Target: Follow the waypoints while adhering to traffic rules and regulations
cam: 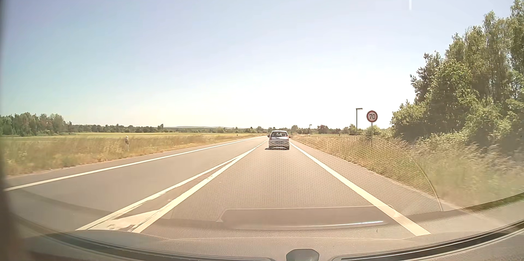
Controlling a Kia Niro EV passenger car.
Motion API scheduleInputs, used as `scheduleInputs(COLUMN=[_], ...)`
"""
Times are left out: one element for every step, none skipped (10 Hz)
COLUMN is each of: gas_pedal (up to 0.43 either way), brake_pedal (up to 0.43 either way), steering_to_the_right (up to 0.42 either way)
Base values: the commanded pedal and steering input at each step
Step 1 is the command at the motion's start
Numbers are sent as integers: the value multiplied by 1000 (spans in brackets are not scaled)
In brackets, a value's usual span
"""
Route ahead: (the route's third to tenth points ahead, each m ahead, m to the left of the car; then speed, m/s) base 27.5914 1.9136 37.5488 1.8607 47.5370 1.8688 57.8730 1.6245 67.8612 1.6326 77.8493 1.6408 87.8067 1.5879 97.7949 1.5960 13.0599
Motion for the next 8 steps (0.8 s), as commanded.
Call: scheduleInputs(gas_pedal=[59, 59, 67, 67, 79, 79, 79, 79], brake_pedal=[30, 30, 30, 30, 30, 30, 30, 30], steering_to_the_right=[0, 0, 0, 0, 0, 0, 0, 0])
